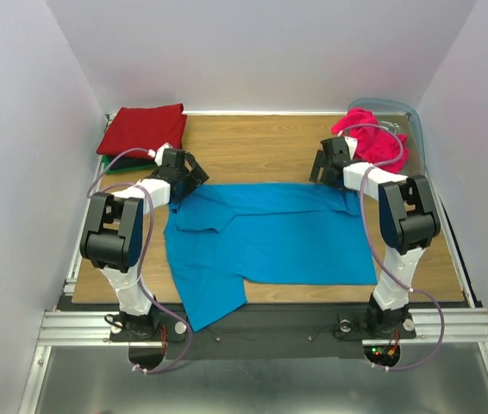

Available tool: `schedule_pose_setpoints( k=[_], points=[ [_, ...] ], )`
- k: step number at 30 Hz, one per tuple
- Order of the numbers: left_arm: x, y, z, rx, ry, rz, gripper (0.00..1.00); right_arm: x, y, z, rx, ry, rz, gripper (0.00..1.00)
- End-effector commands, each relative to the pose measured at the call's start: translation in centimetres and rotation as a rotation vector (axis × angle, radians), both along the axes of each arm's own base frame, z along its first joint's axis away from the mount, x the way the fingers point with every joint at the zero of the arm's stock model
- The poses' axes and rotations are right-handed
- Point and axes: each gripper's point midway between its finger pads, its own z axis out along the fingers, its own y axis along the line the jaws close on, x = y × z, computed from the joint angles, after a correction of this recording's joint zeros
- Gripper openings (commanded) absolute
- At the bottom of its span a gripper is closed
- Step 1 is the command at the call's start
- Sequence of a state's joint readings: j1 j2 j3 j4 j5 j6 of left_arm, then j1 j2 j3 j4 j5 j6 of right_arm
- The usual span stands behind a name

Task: Fold and stack the t-shirts
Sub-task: Fold the tshirt

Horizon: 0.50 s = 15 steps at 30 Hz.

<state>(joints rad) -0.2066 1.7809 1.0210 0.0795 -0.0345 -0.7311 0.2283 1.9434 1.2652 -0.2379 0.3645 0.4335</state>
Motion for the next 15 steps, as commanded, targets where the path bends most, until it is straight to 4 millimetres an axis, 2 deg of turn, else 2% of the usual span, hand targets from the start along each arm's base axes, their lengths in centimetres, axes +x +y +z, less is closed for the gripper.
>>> schedule_pose_setpoints(
  k=[1,4,7,11,15],
  points=[
    [-2.8,2.4,-2.7,0.048,0.103,0.024,0.97,1.6,-2.5,1.8,-0.061,-0.082,-0.114,1.0],
    [-3.1,4.6,-3.1,0.092,0.141,0.086,0.97,1.9,-3.1,2.7,-0.071,-0.107,-0.145,1.0],
    [-3.2,5.4,-3.5,0.084,0.157,0.093,0.96,2.6,-2.9,3.0,-0.067,-0.116,-0.132,1.0],
    [-3.0,5.7,-3.0,0.089,0.147,0.092,0.96,3.0,-2.5,3.2,-0.057,-0.12,-0.116,1.0],
    [-2.1,4.7,-1.8,0.065,0.11,0.025,0.96,3.8,-0.9,4.2,0.007,-0.132,-0.042,1.0]
  ],
)
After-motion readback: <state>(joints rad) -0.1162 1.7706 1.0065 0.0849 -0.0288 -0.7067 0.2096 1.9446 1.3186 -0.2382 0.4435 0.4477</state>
